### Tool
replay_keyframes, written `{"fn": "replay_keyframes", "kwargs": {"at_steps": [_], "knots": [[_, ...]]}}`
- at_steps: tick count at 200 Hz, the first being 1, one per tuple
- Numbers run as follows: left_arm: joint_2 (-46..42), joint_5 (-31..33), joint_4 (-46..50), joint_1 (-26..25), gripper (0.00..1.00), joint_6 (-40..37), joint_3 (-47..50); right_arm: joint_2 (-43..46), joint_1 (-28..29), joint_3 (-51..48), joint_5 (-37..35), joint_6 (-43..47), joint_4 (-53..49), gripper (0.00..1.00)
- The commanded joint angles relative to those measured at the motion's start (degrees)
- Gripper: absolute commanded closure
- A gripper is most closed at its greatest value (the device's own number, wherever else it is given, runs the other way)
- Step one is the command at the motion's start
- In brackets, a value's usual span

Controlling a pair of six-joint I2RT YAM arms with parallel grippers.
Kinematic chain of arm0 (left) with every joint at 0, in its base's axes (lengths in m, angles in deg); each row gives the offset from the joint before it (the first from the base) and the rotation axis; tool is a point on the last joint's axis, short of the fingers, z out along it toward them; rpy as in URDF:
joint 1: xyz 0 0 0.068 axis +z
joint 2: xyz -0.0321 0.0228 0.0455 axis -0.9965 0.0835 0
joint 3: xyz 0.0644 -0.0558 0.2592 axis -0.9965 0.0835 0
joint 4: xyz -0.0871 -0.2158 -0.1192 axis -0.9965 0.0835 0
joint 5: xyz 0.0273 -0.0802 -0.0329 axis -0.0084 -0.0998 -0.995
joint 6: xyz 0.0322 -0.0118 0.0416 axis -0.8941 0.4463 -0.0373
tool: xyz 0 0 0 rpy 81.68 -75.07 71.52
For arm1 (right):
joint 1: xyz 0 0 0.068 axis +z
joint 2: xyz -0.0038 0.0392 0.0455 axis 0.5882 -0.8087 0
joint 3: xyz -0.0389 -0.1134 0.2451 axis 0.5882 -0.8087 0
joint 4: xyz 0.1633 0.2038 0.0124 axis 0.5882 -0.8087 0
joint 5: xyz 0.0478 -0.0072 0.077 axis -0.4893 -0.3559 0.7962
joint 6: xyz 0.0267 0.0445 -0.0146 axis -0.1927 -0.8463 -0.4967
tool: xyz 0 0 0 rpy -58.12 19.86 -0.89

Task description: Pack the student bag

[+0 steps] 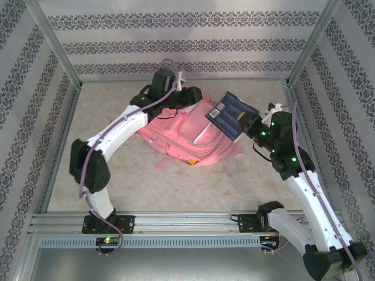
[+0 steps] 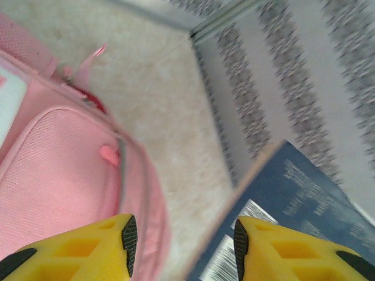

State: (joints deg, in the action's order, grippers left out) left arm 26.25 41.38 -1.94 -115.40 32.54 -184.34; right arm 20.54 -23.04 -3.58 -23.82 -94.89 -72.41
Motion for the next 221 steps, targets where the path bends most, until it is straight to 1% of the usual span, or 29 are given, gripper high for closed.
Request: {"fn": "replay_keyframes", "kwargs": {"at_steps": [1, 23, 66, 119, 141, 153, 164, 192, 221], "knots": [[6.1, 0.6, 14.8, -2.9, 0.51, -12.8, -8.7, 2.7, -1.4, 1.6, -5.5, 8.5, -17.3, 1.00], [12.9, 0.4, 17.5, -4.2, 0.51, -14.4, -14.8, 5.0, -2.2, 1.7, -8.1, 9.4, -21.8, 1.00], [20.2, 0.2, 18.2, -5.4, 0.52, -15.6, -18.9, 7.7, -3.3, 1.3, -7.7, 10.2, -25.2, 1.00], [23.4, -0.3, 19.3, -7.1, 0.54, -15.9, -19.9, 8.6, -4.3, 0.1, -6.6, 10.2, -24.9, 1.00], [24.4, -0.4, 19.8, -7.9, 0.57, -15.9, -19.7, 8.7, -4.6, -0.3, -6.2, 9.9, -23.9, 1.00], [25.0, -0.1, 20.0, -8.1, 0.61, -16.1, -19.8, 8.9, -4.6, -0.5, -6.0, 9.9, -23.5, 1.00], [25.7, 1.0, 20.4, -8.4, 0.67, -16.5, -19.9, 8.8, -4.7, -0.6, -5.9, 10.0, -23.2, 1.00], [26.5, 4.7, 23.2, -8.5, 1.00, -17.8, -22.3, 9.1, -4.7, -0.6, -6.3, 10.7, -23.1, 1.00], [22.4, 8.7, 25.5, -8.2, 1.00, -18.7, -25.2, 8.8, -4.8, 1.1, -8.2, 12.5, -23.7, 1.00]]}}
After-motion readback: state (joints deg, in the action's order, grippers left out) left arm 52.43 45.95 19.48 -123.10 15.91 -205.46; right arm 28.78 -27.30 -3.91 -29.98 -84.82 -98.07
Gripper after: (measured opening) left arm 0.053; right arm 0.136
